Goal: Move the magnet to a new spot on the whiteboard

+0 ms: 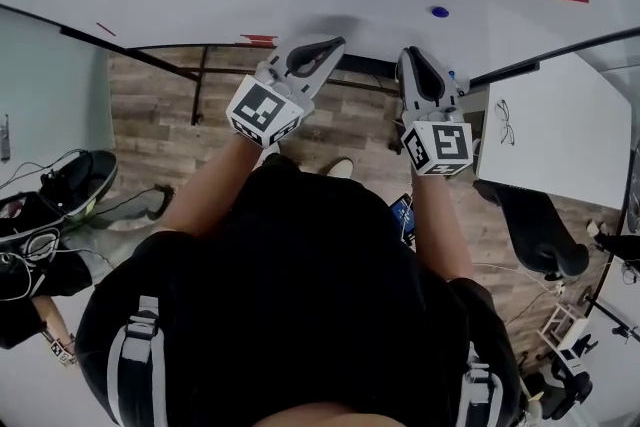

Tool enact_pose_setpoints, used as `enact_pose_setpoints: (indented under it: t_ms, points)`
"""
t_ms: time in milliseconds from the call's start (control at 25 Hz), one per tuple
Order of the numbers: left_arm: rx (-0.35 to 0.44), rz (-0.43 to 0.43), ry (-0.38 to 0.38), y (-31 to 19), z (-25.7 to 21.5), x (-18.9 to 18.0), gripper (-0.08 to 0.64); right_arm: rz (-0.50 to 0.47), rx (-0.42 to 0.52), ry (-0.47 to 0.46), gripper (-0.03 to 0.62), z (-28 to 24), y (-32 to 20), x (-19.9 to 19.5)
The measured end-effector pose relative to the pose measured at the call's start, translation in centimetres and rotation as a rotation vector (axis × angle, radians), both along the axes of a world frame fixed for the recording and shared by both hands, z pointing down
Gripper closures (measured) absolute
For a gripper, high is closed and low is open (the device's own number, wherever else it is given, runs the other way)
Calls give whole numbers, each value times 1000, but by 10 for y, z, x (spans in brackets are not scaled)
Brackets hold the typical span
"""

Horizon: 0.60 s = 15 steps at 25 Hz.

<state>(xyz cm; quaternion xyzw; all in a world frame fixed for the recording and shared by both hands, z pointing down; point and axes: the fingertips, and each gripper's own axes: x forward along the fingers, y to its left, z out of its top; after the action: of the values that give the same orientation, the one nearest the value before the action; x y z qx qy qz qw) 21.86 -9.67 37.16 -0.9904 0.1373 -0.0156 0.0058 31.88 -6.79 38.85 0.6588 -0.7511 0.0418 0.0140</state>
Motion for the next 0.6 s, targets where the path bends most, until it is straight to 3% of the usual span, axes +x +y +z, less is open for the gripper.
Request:
enact_pose_setpoints:
  t_ms: [280,600]
  points:
    - [-17,67,-2,-20,5,8,555,191,9,22,538,-5,-20,31]
    - [-17,94,2,-18,2,8,555,299,23,33,483,-15,-27,54]
